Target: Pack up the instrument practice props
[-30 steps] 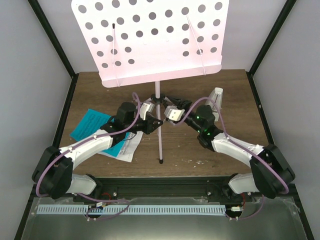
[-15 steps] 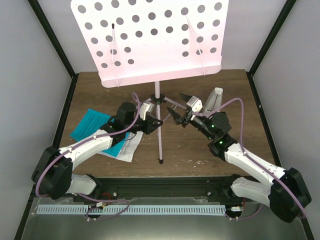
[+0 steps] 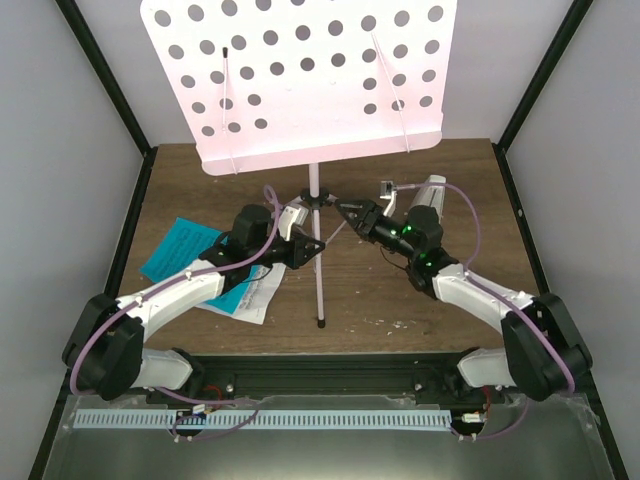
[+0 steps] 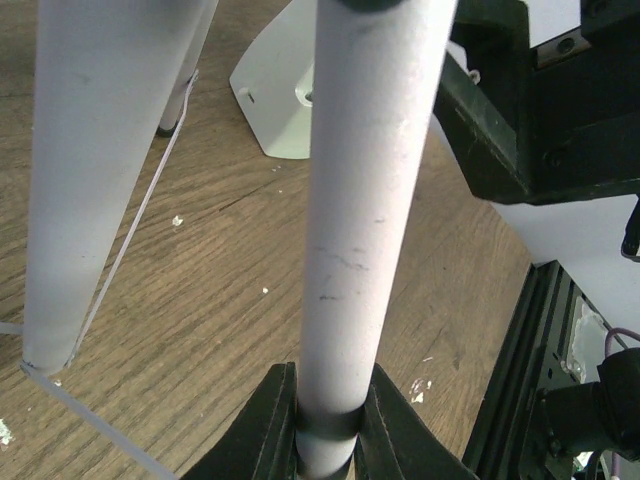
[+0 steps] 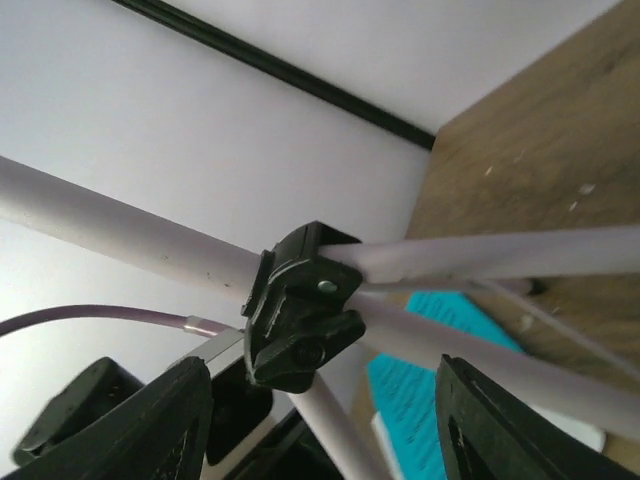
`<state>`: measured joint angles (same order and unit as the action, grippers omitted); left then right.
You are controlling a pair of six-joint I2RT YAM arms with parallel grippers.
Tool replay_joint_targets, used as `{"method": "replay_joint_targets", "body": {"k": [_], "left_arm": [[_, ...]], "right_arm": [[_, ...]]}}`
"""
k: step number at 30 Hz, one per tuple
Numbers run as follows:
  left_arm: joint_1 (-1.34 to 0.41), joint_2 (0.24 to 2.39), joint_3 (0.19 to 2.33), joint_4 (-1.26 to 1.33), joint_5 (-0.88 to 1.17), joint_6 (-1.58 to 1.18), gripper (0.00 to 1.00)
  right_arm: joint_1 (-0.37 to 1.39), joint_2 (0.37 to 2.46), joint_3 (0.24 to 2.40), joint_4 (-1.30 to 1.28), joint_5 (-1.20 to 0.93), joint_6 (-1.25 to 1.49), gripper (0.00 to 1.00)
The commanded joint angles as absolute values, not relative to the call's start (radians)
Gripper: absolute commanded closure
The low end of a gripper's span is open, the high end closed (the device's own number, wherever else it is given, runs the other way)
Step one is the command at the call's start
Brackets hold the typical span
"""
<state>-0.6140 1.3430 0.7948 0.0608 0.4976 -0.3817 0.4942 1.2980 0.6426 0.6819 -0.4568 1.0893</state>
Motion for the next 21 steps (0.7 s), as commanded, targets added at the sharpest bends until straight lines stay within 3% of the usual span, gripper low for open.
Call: {"method": "replay_joint_targets", "body": {"k": [1,4,10,17,21], "left_arm": [[-0.601,1.336,0.805,-0.009,0.471,-0.449,1.00],[-0.600,1.339,0.804,-0.008,0.472,-0.449,1.00],[-0.601,1.344,0.807,-0.003,0.471,-0.451,1.00],[-0.601,1.354,0.808,0.005,0.474,-0.455,1.00],[-0.601,1.356,0.809,0.008,0.474,-0.457,1.00]], "right_arm": [[0.492,1.340,0.719,0.733,-0.545,1.308,0.38],[0.492,1.361,0.747,0.723,-0.552,1.308,0.39],[0.494,1.387,0.725,0.792,-0.584,1.364,0.51],[0.506,1.414,0.715,0.817,-0.595,1.392,0.52],[0.511,1.436,0.715,0.837,-0.599,1.398,0.60]]}}
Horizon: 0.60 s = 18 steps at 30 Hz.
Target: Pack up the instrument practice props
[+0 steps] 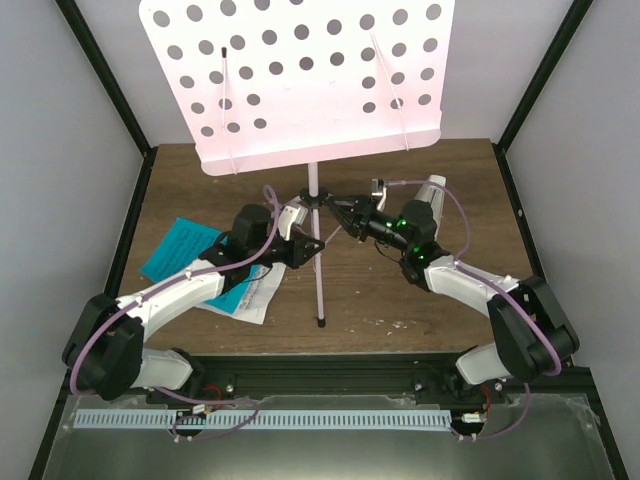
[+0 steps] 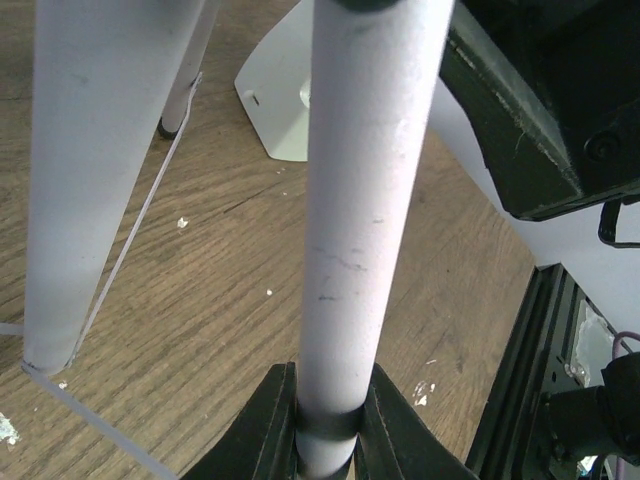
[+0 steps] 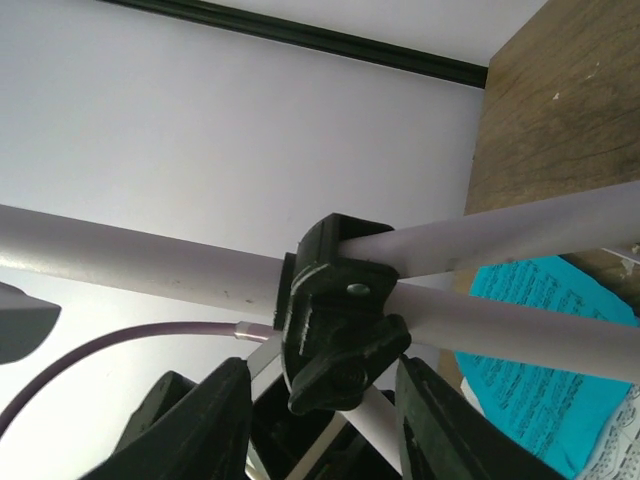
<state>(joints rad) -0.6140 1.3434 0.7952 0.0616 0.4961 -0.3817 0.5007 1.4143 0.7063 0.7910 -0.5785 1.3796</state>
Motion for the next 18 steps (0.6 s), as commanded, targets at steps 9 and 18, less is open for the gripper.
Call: {"method": "replay_joint_targets", "body": {"k": [9,18], "left_arm": [[-0.600,1.349,0.806,0.002,0.472,-0.454,1.00],[-0.601,1.345,0.804,0.001,0.470,-0.454,1.00]], "right_arm": [[0.513,1.451,0.713,0.857,-0.602,1.402,0.64],[0.512,1.466,0.716,0.864,-0.605,1.385,0.87]]}}
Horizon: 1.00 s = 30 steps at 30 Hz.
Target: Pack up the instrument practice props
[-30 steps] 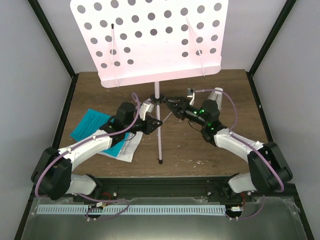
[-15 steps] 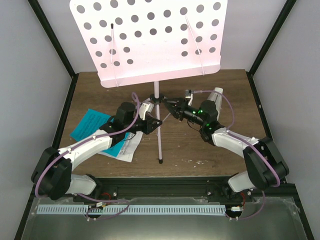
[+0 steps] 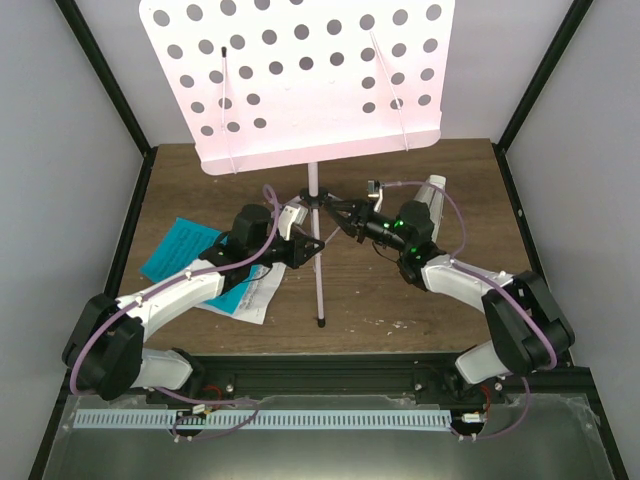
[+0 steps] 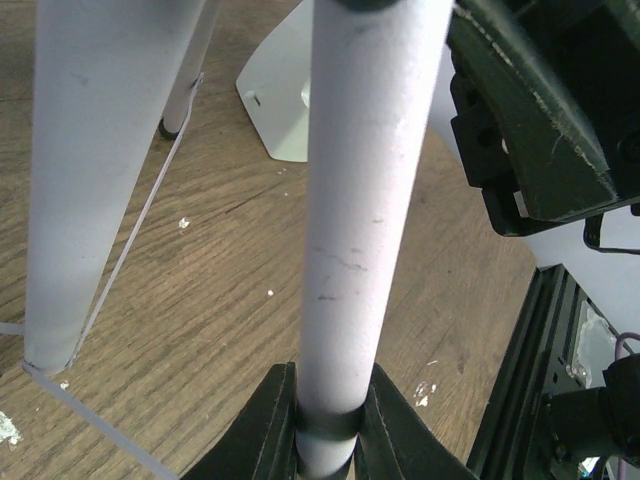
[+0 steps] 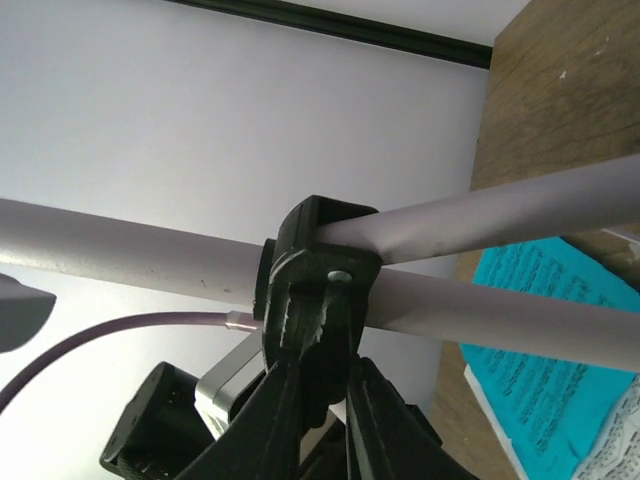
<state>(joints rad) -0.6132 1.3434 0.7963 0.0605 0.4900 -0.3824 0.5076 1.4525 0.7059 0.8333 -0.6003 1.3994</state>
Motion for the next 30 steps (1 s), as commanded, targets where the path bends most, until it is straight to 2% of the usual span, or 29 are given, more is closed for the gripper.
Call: {"method": "replay_joint_targets", "body": {"k": [1,4,6,7,10,12,14,16,19,22,27,30], "left_arm": [[-0.601,1.344,0.804,0.000,0.470,-0.454,1.00],[-0.601,1.344,0.804,0.000,0.468,-0.454,1.00],[-0.601,1.341,0.802,-0.001,0.467,-0.454,1.00],[-0.600,1.337,0.802,-0.003,0.464,-0.453,1.00],[-0.601,1.302,0.789,0.000,0.435,-0.448,0.89],[-0.600,1.274,0.780,0.005,0.418,-0.442,0.75],[-0.601,1.248,0.780,-0.009,0.398,-0.437,0.62],[-0.600,1.223,0.785,-0.014,0.398,-0.437,0.52],[-0.601,1.192,0.787,-0.011,0.405,-0.441,0.42],[-0.599,1.168,0.783,-0.003,0.403,-0.451,0.40],[-0.597,1.158,0.749,0.098,0.484,-0.522,0.40],[-0.595,1.167,0.741,0.141,0.521,-0.556,0.41]], "right_arm": [[0.512,1.466,0.714,0.863,-0.604,1.380,0.90],[0.512,1.457,0.702,0.873,-0.593,1.356,0.98],[0.512,1.443,0.687,0.881,-0.574,1.337,0.96],[0.512,1.434,0.685,0.876,-0.570,1.319,0.91],[0.512,1.396,0.681,0.834,-0.557,1.240,0.59],[0.510,1.351,0.662,0.814,-0.523,1.189,0.48],[0.498,1.295,0.616,0.861,-0.482,1.175,0.42],[0.474,1.249,0.577,0.948,-0.475,1.166,0.39],[0.452,1.244,0.642,0.916,-0.523,1.067,0.36],[0.450,1.291,0.736,0.893,-0.593,0.946,0.35],[0.448,1.436,0.871,1.203,-0.817,0.921,0.35],[0.449,1.515,0.982,1.227,-0.932,0.911,0.35]]}}
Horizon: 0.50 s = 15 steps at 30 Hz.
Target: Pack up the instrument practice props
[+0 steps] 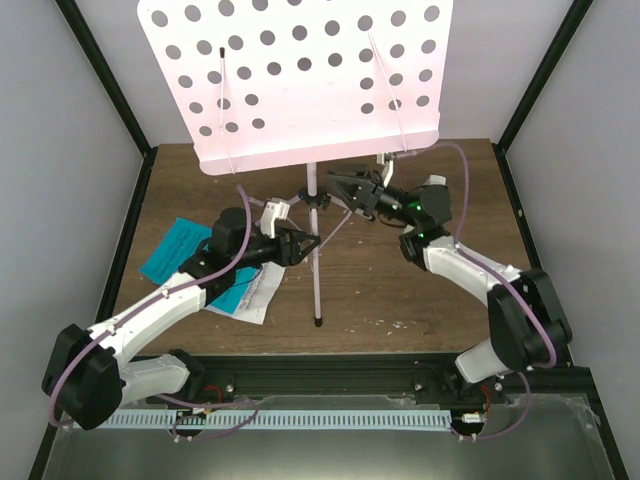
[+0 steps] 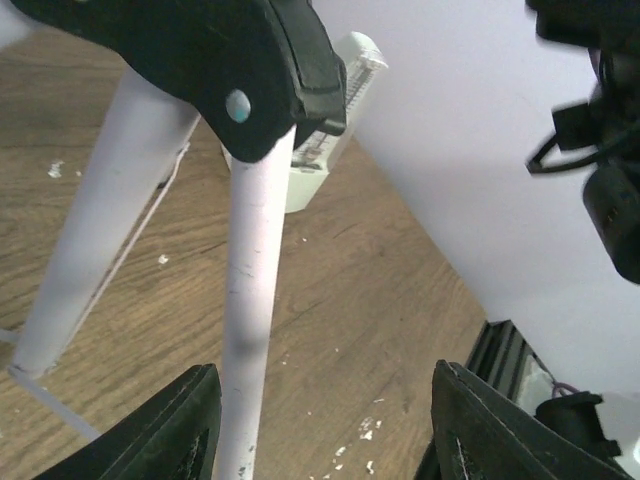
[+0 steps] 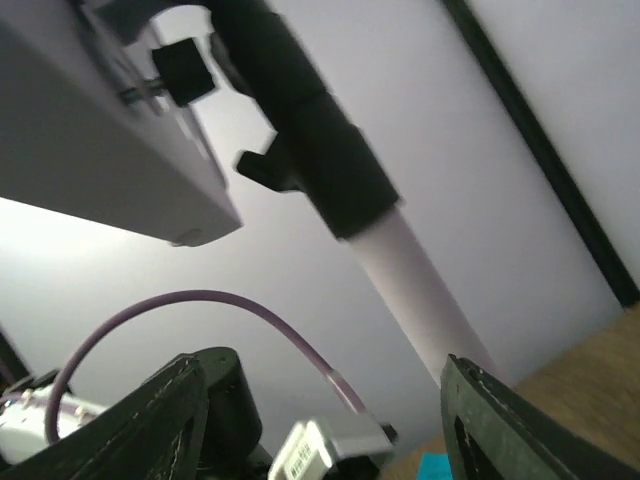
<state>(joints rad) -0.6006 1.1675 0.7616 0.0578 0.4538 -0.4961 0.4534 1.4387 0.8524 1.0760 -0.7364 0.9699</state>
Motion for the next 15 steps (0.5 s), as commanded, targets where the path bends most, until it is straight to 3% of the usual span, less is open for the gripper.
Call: {"method": "replay_joint_targets", "body": {"k": [1,15], "left_arm": [[-0.597,1.169,0.742,0.142,0.524,-0.556,0.42],[-0.592,1.181,0.738,0.041,0.408,-0.510,0.51]], "right_arm": [[0.450,1.537,1.014,1.216,-0.959,0.899,0.35],[0.449,1.727,1.262,1.127,-1.036,0.809,0.42]]}}
